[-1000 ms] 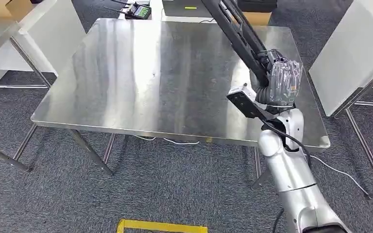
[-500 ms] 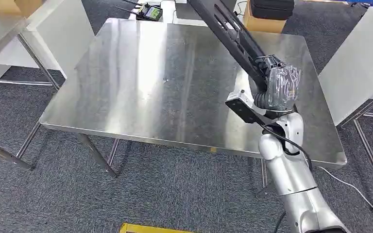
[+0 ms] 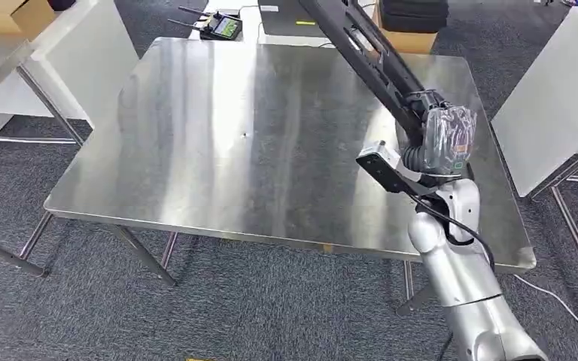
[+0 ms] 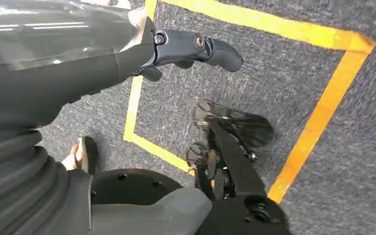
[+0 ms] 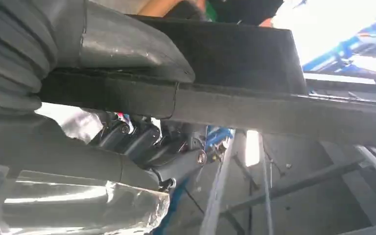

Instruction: Take the parts from the cabinet and place them on the table.

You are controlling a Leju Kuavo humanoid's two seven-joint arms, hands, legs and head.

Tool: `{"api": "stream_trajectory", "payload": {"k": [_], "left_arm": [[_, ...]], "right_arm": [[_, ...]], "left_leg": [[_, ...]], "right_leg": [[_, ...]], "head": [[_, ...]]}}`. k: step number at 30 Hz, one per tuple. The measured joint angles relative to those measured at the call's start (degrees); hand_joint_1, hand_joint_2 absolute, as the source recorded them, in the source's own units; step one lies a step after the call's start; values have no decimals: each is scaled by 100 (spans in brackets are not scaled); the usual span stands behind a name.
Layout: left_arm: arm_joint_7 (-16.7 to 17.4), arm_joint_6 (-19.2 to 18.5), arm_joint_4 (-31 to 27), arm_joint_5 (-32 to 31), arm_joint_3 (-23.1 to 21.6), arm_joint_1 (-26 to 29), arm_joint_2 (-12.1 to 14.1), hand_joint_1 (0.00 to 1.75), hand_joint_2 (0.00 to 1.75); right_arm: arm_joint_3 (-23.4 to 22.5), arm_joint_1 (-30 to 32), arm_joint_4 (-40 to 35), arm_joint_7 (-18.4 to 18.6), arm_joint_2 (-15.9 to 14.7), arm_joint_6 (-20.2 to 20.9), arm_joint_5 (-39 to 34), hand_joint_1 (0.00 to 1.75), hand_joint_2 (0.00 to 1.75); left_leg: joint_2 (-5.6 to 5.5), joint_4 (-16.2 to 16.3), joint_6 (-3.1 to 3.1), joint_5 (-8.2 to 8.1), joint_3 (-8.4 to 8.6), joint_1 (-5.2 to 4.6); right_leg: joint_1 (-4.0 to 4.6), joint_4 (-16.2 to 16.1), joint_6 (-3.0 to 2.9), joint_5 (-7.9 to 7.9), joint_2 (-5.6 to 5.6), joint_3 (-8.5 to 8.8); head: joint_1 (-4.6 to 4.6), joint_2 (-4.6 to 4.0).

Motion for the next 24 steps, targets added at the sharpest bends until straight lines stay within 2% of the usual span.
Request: {"api": "stream_trajectory", "payload": {"k": [1,2,5,6,7,8,10,11,12,13,14,15,16,17,18,19,20,22,24], "left_arm": [[0,4,0,0,0,0,0,0,175],[7,9,0,0,0,-7,2,0,175],[11,9,2,-7,0,-14,2,0,175],[11,9,2,-7,0,-20,0,0,175],[18,9,2,-7,0,-13,-7,0,175],[17,15,2,-7,0,-17,-9,0,175],[22,28,2,-13,0,-26,-9,0,175],[24,48,2,-37,0,-22,-9,0,175],[24,63,2,-63,0,-18,-7,0,175],[20,90,2,-90,0,-18,-7,0,175],[2,142,2,-122,0,-18,-7,0,175],[-20,197,2,-160,-2,-21,-7,0,175],[-53,238,2,-195,-7,-25,-7,0,175],[-70,271,2,-216,-4,-28,0,0,175],[-96,284,2,-225,-7,-35,0,0,175],[-147,315,0,-243,-7,-34,24,0,175],[-234,337,0,-300,-15,-25,28,0,175],[-448,328,0,-352,-33,-29,37,0,175],[-631,245,0,-367,-42,-38,44,0,175]], "right_arm": [[0,8,0,28,-28,0,78,175,175],[2,7,0,46,-48,0,115,175,175],[11,37,0,61,-98,2,168,175,175],[24,35,-11,78,-100,4,233,175,175],[28,46,-22,133,-107,15,351,175,175],[33,42,-22,216,-111,26,549,175,175],[46,51,0,378,-133,88,1015,175,175],[61,54,55,477,-138,184,1286,175,175],[74,52,163,589,-138,292,1580,175,175],[90,46,293,744,-138,365,1933,175,175],[122,5,473,984,-140,411,2379,175,175],[188,-107,727,1317,-149,431,2827,175,175],[315,-265,1051,1689,-179,402,3104,175,175],[493,-422,1421,2001,-210,346,3201,175,175],[641,-556,1691,2189,-245,328,3232,175,175],[792,-672,1960,2379,-253,394,3247,175,175],[1044,-845,2347,2659,-273,545,3269,175,175],[1741,-1200,3199,3198,-352,667,3274,175,175],[2313,-1405,3946,3429,-421,723,3280,175,175]], "left_leg": [[11,-494,49,250,193,-4],[13,-581,68,142,266,-48],[5,-608,159,77,259,-104],[5,-674,199,89,303,-97],[6,-758,236,117,393,-58],[-1,-795,281,103,439,-60],[-4,-795,332,52,489,-67],[-8,-795,339,27,512,-71],[-17,-792,336,7,539,-73],[-32,-792,327,-21,576,-73],[-44,-788,315,-48,613,-73],[-62,-782,292,-83,661,-73],[-72,-771,260,-121,687,-77],[-81,-733,218,-161,686,-122],[-92,-728,205,-178,659,-130],[-91,-698,246,-192,649,-141],[-88,-701,280,-191,656,-124],[-86,-719,277,-192,673,-103],[-89,-734,274,-193,680,-96]], "right_leg": [[0,-7,25,-39,1,31],[62,5,70,-67,6,34],[40,-38,154,-97,-8,30],[71,-63,203,-117,-10,60],[55,43,215,-166,-20,10],[52,291,196,-261,-17,-95],[46,1259,133,-601,-15,-656],[45,1677,140,-697,-15,-931],[47,1871,178,-683,-15,-1096],[43,1757,239,-544,-16,-1107],[35,1395,310,-313,-16,-984],[21,792,378,-1,-18,-741],[-3,190,411,277,-21,-501],[7,12,365,335,-27,-398],[19,-13,316,348,-14,-387],[-42,-22,301,363,-16,-399],[-17,-18,302,360,-8,-399],[11,-19,293,353,0,-400],[26,-19,269,338,-3,-399]], "head": [[2,0],[7,0],[4,0],[0,0],[17,0],[19,0],[20,0],[26,0],[26,0],[24,0],[30,0],[31,0],[33,0],[38,0],[28,0],[20,0],[24,0],[24,0],[20,0]]}}
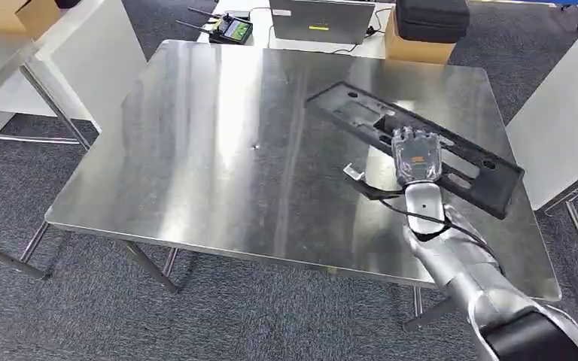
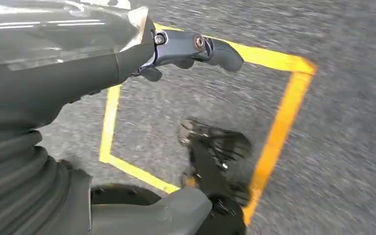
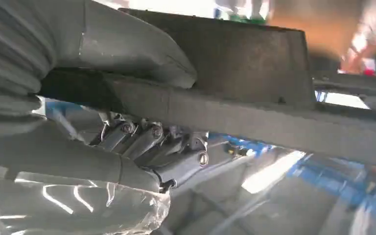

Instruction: Take the parts from the cabinet and place them on the table.

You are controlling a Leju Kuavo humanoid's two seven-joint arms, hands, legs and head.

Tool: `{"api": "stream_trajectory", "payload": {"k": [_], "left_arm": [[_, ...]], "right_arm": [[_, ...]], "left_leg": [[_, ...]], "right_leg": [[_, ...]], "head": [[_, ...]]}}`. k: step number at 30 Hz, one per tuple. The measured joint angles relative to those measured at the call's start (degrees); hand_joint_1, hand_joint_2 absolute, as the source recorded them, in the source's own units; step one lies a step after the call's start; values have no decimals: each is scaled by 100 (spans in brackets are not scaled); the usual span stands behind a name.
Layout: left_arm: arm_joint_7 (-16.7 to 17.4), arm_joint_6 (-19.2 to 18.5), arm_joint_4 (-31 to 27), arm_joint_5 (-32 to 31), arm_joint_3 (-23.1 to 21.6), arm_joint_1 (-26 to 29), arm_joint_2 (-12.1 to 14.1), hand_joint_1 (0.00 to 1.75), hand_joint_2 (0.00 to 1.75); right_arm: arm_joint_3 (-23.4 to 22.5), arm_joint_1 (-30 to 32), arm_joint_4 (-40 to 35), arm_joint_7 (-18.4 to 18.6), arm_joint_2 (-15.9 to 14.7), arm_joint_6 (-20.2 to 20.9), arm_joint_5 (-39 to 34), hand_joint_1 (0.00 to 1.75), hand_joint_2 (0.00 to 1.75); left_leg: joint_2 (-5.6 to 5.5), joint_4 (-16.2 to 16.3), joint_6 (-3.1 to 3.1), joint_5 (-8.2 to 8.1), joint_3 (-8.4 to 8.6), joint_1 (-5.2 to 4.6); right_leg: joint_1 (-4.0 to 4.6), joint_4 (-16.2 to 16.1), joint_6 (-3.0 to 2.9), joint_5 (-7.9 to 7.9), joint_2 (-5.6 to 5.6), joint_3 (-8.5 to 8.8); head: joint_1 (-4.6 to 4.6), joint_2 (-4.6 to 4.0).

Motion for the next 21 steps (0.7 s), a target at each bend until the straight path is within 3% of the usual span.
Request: {"api": "stream_trajectory", "payload": {"k": [4,7,9,10,14,15,21], "left_arm": [[-210,-348,0,101,-7,1,2,0,175],[-254,-604,0,245,24,0,26,0,175],[-234,-660,0,292,33,0,35,0,175],[-225,-678,0,312,39,0,42,0,175],[-175,-689,0,330,44,0,63,0,175],[-147,-656,0,345,46,0,70,0,0],[54,-608,0,474,181,0,76,0,0]], "right_arm": [[487,-127,973,131,-61,31,0,175,175],[539,-134,1427,125,-88,149,-13,175,175],[545,-143,1619,120,-96,210,-33,175,175],[545,-163,1689,120,-92,230,-33,0,0],[545,-216,1896,147,-64,254,-33,0,0],[543,-223,1929,160,-53,263,-33,0,0],[463,-207,2021,249,35,221,-26,0,0]], "left_leg": [[-1,-10,-23,-10,-1,11],[8,-14,-75,-15,1,14],[18,-14,-76,-15,6,10],[21,-14,-77,-16,14,9],[25,-14,-90,-28,50,-20],[25,-14,-89,-28,53,-30],[31,-13,-85,-26,72,-67]], "right_leg": [[20,2,-21,-13,-6,0],[23,5,-22,-13,-1,1],[22,5,-23,-13,2,4],[23,5,-23,-13,2,10],[27,4,-26,-19,1,35],[27,4,-26,-19,1,38],[27,4,-25,-17,3,68]], "head": [[2,0],[0,0],[2,0],[2,0],[2,0],[4,0],[4,0]]}}
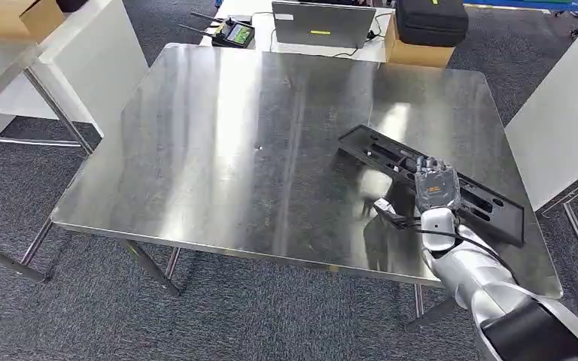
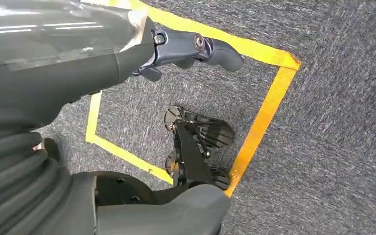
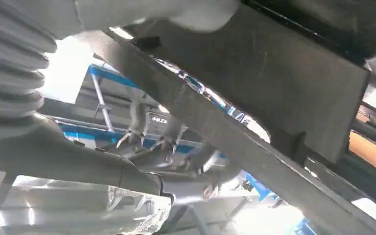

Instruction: Take the parts from the cabinet and place them on the table.

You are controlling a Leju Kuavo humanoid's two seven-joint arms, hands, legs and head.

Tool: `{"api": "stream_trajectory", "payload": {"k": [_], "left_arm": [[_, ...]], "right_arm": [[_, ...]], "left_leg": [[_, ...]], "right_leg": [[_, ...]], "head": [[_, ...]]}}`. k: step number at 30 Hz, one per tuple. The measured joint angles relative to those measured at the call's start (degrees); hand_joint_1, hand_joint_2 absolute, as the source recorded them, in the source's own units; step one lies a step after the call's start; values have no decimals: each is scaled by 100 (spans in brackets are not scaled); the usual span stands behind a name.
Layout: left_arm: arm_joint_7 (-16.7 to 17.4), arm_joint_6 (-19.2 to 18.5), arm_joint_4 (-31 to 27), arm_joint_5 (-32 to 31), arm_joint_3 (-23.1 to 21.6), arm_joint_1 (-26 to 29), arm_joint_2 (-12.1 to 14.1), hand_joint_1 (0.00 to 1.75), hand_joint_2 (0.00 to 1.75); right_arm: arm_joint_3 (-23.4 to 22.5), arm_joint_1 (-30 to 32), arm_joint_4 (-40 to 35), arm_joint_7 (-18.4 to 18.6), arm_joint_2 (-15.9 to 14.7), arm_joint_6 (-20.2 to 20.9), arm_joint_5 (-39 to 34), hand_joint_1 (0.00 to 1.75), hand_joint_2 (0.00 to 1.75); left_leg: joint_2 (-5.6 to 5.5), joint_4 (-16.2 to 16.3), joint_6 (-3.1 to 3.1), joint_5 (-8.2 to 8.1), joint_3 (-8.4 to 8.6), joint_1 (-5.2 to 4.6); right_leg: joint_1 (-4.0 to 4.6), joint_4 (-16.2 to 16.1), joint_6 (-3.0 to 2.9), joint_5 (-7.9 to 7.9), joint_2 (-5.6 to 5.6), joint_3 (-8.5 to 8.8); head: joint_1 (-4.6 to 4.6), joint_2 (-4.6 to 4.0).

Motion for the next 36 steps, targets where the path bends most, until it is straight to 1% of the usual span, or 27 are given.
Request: {"api": "stream_trajectory", "payload": {"k": [5,11,13,16,19,22,23,24,26,28,29,30,31,32,34,35,36], "left_arm": [[18,-2,0,4,32,-1,2,0,0],[31,-42,0,20,48,-1,7,0,0],[62,-97,0,39,96,-1,7,0,0],[105,-157,0,98,138,-1,7,0,0],[123,-171,0,114,144,0,9,0,0],[147,-153,0,83,144,5,13,0,0],[153,-153,0,81,144,9,13,0,0],[158,-151,0,81,144,12,13,0,0],[184,-112,0,74,144,12,13,0,0],[217,-72,0,66,144,11,13,0,0],[217,-48,0,55,144,7,13,0,0],[217,-48,0,33,144,8,13,0,0],[214,-46,0,15,144,12,13,0,0],[206,-42,0,9,144,16,13,0,0],[204,-20,0,-39,144,18,11,0,0],[201,13,0,-50,142,19,7,0,0],[201,26,0,-63,142,31,4,0,0]], "right_arm": [[-13,5,22,2,41,0,7,0,0],[-86,15,42,-26,77,-31,-5,0,0],[-261,61,42,-223,136,-94,-94,0,0],[-758,151,-37,-614,290,-157,-46,0,0],[-1238,263,-138,-901,448,-68,9,0,0],[-1604,357,-271,-1220,607,-17,-2,0,0],[-1745,384,-328,-1404,663,-28,-94,0,0],[-1898,418,-394,-1665,717,-50,-285,0,0],[-2366,515,-657,-2494,887,-50,-923,0,0],[-2694,671,-1068,-3173,1071,-9,-1319,0,0],[-2785,816,-1416,-3404,1172,-20,-1469,0,0],[-2818,980,-1811,-3548,1237,-59,-1585,0,0],[-2815,1218,-2415,-3697,1310,-200,-1728,0,0],[-2809,1448,-3000,-3842,1357,-472,-1903,0,0],[-2778,1902,-4140,-4228,1447,-1201,-2120,0,0],[-2789,2179,-4824,-4657,1536,-1444,-2176,0,0],[-2876,2472,-5502,-5082,1610,-1591,-2221,0,0]], "left_leg": [[2,1,9,-5,17,-24],[2,1,16,-9,26,-31],[2,1,17,-8,27,-30],[3,1,17,-8,26,-29],[2,1,18,-7,25,-29],[-4,1,21,-3,21,-28],[-3,1,21,-2,16,-27],[-2,0,21,-2,12,-26],[-1,0,21,-1,11,-23],[3,0,21,-1,12,-23],[5,0,21,-1,14,-23],[1,0,21,-1,13,-23],[-6,1,21,-1,13,-23],[-14,1,21,-1,10,-24],[-25,0,21,-2,2,-25],[-35,0,20,-3,-1,-25],[-33,-2,21,-7,-4,-25]], "right_leg": [[-1,0,1,0,3,11],[-2,-1,1,0,5,23],[-2,-1,1,0,4,28],[-5,-1,1,0,9,29],[-4,0,1,0,10,27],[-3,0,1,-1,9,26],[-3,1,1,0,9,26],[-4,2,1,0,9,26],[-5,3,1,0,12,25],[-5,3,1,0,18,25],[-3,3,1,0,18,23],[-3,3,1,-1,15,23],[0,3,2,-3,12,16],[0,3,2,-4,6,12],[3,3,6,-8,-3,3],[5,3,21,-18,-9,4],[10,3,9,-26,-11,6]], "head": [[0,0],[0,0],[2,0],[0,0],[-2,0],[0,0],[0,0],[0,0],[0,0],[-4,0],[2,0],[0,0],[0,0],[0,0],[-2,0],[2,0],[7,0]]}}
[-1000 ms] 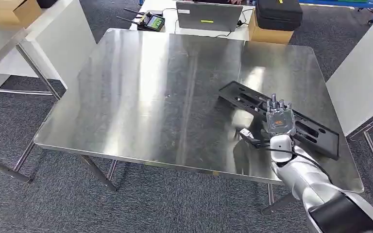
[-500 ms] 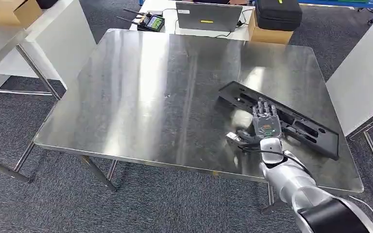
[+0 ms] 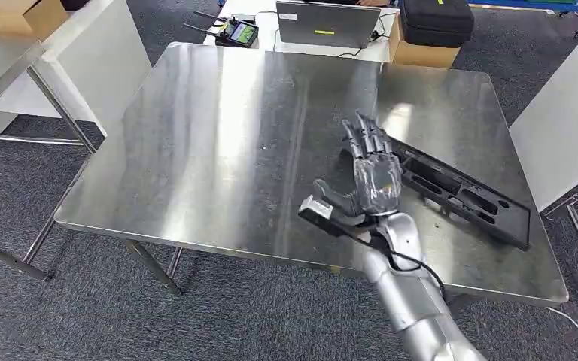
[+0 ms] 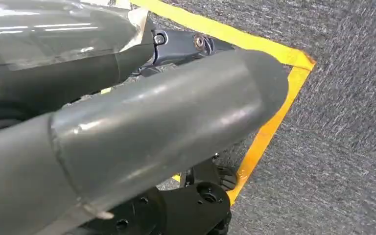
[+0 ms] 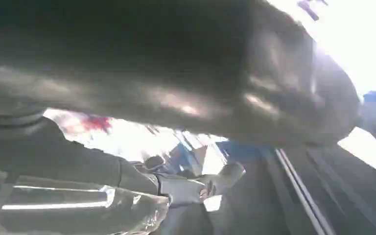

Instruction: Take the parts from the cabinet and place them on the table.

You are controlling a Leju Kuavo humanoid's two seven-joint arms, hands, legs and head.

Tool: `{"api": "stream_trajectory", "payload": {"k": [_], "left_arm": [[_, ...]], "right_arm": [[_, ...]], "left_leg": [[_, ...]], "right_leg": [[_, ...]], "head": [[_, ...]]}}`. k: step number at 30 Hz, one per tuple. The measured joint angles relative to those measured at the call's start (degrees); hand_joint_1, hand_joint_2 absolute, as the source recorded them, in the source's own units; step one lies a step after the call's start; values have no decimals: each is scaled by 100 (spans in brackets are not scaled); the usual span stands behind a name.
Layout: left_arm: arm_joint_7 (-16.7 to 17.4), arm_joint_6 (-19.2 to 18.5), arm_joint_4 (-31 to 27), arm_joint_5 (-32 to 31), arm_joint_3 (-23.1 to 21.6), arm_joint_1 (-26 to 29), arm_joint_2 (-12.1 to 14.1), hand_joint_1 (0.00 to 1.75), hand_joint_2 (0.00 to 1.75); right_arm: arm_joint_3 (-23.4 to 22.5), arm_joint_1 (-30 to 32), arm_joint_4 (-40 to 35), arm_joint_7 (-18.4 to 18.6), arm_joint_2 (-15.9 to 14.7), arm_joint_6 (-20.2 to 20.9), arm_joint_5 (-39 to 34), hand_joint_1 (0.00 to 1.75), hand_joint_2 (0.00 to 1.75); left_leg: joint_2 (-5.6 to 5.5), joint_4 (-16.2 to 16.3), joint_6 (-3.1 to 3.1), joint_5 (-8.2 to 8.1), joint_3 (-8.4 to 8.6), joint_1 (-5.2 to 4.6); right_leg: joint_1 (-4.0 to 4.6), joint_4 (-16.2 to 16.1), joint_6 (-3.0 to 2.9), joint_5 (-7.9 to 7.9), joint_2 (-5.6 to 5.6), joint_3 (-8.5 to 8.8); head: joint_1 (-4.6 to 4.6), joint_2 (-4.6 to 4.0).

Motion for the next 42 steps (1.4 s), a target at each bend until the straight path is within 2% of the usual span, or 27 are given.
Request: {"api": "stream_trajectory", "payload": {"k": [4,6,8,11,14,15,16,17,19,20,21,22,23,24,25,27,28,29,31,33,35,36,37,38,39,40,42], "left_arm": [[-2,24,0,-26,0,-17,-4,0,0],[-2,37,0,-20,0,-2,-4,0,0],[-2,102,0,35,4,2,-7,0,0],[-48,291,0,166,103,1,-28,0,0],[13,588,0,273,192,-4,-61,0,0],[130,662,0,332,244,-12,-72,0,0],[285,748,0,407,304,-15,-74,0,0],[440,828,6,489,356,-15,-107,0,0],[674,1013,7,750,512,-38,-155,0,0],[745,1117,9,878,611,-45,-186,0,0],[791,1208,9,950,725,-48,-220,0,0],[822,1281,9,1012,802,-51,-249,0,0],[857,1419,9,1102,875,-57,-291,0,0],[879,1557,9,1167,945,-66,-326,0,0],[887,1688,9,1218,1017,-74,-376,0,0],[896,1895,9,1276,1135,-87,-461,0,0],[901,1961,9,1289,1161,-92,-487,0,0],[905,2015,9,1298,1193,-98,-527,0,0],[905,2046,11,1303,1259,-101,-557,0,0],[909,2059,11,1318,1298,-95,-564,0,0],[911,2076,11,1320,1320,-102,-575,0,0],[911,2085,9,1333,1329,-104,-577,0,0],[911,2076,11,1333,1331,-103,-577,0,0],[911,2026,11,1309,1331,-102,-577,0,0],[911,1965,11,1274,1331,-101,-577,0,0],[911,1917,11,1252,1329,-102,-577,0,0],[916,1849,11,1173,1320,-107,-577,0,0]], "right_arm": [[-122,586,-1375,-545,300,-53,-136,0,0],[-347,900,-1975,-1512,500,-53,-535,0,0],[-529,1300,-2648,-1915,765,-53,-579,0,0],[-518,1930,-3510,-1998,924,-53,-816,0,0],[-370,2460,-3993,-2028,1037,-53,-1645,0,0],[-300,2595,-4051,-2035,1048,-53,-2043,0,0],[-214,2729,-4054,-2035,1054,-49,-2515,0,0],[-110,2830,-4041,-2037,1054,-36,-2991,0,0],[118,2898,-3788,-2035,940,206,-4164,0,0],[250,2901,-3583,-2026,856,492,-4749,0,0],[360,2924,-3297,-2009,751,846,-5300,0,0],[422,2941,-3106,-1947,709,1149,-5628,0,0],[474,2922,-2829,-1813,685,1555,-6034,0,0],[489,2883,-2526,-1680,676,1788,-6197,0,0],[491,2821,-2177,-1646,667,1934,-6258,0,0],[483,2694,-1509,-1683,668,2128,-6426,0,0],[472,2628,-1259,-1731,668,2135,-6455,0,0],[454,2619,-1089,-1762,674,2135,-6468,0,0],[389,2582,-770,-1775,676,2159,-6498,0,0],[354,2557,-606,-1772,692,2205,-6496,0,0],[323,2538,-508,-1737,709,2218,-6494,0,0],[303,2540,-469,-1724,724,2211,-6496,0,0],[279,2542,-434,-1722,729,2183,-6509,0,0],[225,2554,-412,-1718,733,2157,-6518,0,0],[160,2574,-408,-1718,735,2104,-6514,0,0],[109,2599,-412,-1714,740,2072,-6496,0,0],[4,2676,-487,-1656,755,2047,-6406,0,0]], "left_leg": [[20,0,0,-12,11,-4],[16,0,4,-14,12,-9],[17,0,6,-15,10,-12],[16,0,10,-20,9,-12],[19,-1,15,-26,8,-12],[24,16,49,-47,-10,-36],[22,-5,132,-12,23,-30],[38,-118,155,61,84,23],[81,-237,178,164,133,93],[104,-236,192,174,123,103],[123,-236,183,180,94,100],[130,-234,171,195,67,100],[135,-232,151,212,43,105],[138,-230,129,229,22,112],[136,-223,102,246,5,123],[118,-152,57,261,-52,144],[103,-97,-1,252,-115,126],[89,-82,-40,268,-121,118],[59,-7,-81,287,-171,117],[60,71,-147,234,-245,175],[95,603,-193,-317,-452,180],[96,1112,-219,-630,-627,188],[96,1535,-236,-834,-752,196],[96,1774,-243,-903,-788,205],[97,1728,-237,-842,-690,208],[98,1456,-221,-690,-479,208],[97,339,-177,-315,280,209]], "right_leg": [[1,-2,-4,-1,12,-3],[-1,-3,-5,-4,10,1],[-3,-3,-5,-3,9,0],[-2,-3,-7,-6,9,0],[-3,-4,-7,-6,12,0],[-39,-63,13,12,11,30],[-151,-112,71,57,10,72],[-45,-153,107,79,21,98],[-43,162,29,-223,14,-29],[-52,531,-26,-435,12,-174],[-56,1121,-67,-707,11,-403],[-59,1500,-65,-849,11,-545],[-71,1689,-22,-890,10,-582],[-90,1574,34,-827,7,-467],[-115,1214,107,-691,4,-225],[-178,93,229,-404,-18,481],[-137,-108,152,-463,9,666],[-70,-1,102,-355,58,580],[-103,-22,40,-416,67,512],[-163,-31,-82,-348,52,468],[-134,-28,-212,-273,46,372],[-111,-25,-261,-238,34,318],[-87,-18,-277,-202,25,270],[-70,-17,-279,-172,13,232],[-59,-17,-275,-144,3,202],[-54,-16,-249,-122,2,176],[-54,-16,-216,-63,6,141]], "head": [[-4,0],[0,0],[-7,0],[-4,0],[-4,0],[-7,0],[-29,0],[-35,0],[-2,0],[6,0],[4,0],[7,0],[4,0],[4,0],[4,0],[9,0],[20,0],[0,0],[-13,0],[-4,0],[-50,0],[-53,0],[-55,0],[-55,0],[-48,0],[-55,0],[-57,0]]}}
